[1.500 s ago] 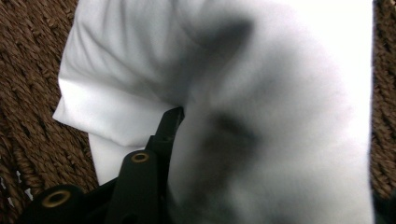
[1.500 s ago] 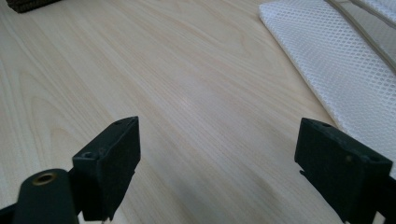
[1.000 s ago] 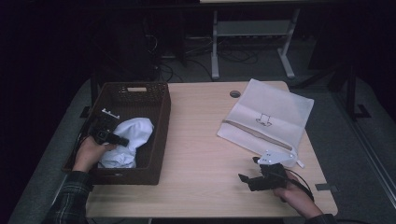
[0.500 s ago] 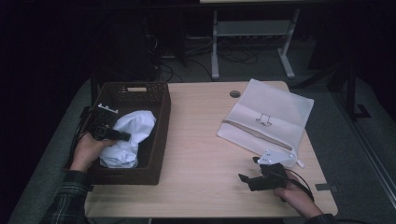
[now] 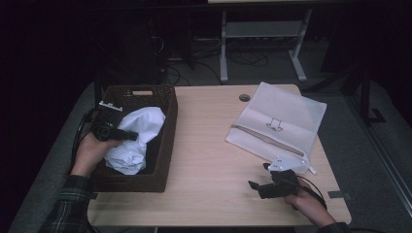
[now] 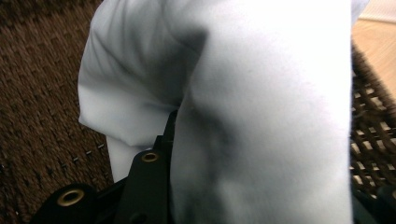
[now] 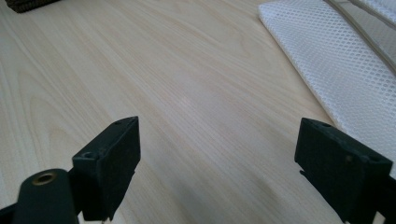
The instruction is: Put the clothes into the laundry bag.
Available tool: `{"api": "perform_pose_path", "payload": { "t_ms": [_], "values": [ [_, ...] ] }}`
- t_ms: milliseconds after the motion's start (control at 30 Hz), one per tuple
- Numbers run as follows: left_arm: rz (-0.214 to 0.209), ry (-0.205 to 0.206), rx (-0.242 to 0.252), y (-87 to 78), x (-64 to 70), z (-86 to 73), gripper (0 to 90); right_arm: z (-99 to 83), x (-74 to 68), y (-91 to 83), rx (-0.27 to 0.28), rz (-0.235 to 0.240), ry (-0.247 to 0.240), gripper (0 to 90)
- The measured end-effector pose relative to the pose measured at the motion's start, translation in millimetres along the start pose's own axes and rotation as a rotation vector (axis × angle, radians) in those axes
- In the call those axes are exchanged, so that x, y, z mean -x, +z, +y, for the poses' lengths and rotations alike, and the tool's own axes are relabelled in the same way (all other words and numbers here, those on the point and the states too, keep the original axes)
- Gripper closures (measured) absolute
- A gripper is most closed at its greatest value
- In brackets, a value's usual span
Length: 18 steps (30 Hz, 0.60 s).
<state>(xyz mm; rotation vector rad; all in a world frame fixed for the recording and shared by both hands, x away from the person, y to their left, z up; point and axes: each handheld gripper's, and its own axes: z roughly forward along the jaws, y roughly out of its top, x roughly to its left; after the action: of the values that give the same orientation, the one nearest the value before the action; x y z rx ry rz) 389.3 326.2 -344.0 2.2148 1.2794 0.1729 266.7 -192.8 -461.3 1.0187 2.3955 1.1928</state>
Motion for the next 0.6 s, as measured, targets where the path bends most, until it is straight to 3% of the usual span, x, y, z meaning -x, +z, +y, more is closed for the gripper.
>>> {"api": "perform_pose_path", "payload": {
  "t_ms": [233, 600],
  "values": [
    [-0.015, 0.012, 0.036, -13.2, 8.4, 8.0, 63.8, -0.1, -0.1, 0.1, 0.0, -0.001, -0.004, 13.6],
    [-0.033, 0.068, 0.073, -27.7, 29.3, 22.0, 63.8, -0.4, -0.1, 0.4, -0.001, -0.004, -0.012, 13.6]
  ]
}}
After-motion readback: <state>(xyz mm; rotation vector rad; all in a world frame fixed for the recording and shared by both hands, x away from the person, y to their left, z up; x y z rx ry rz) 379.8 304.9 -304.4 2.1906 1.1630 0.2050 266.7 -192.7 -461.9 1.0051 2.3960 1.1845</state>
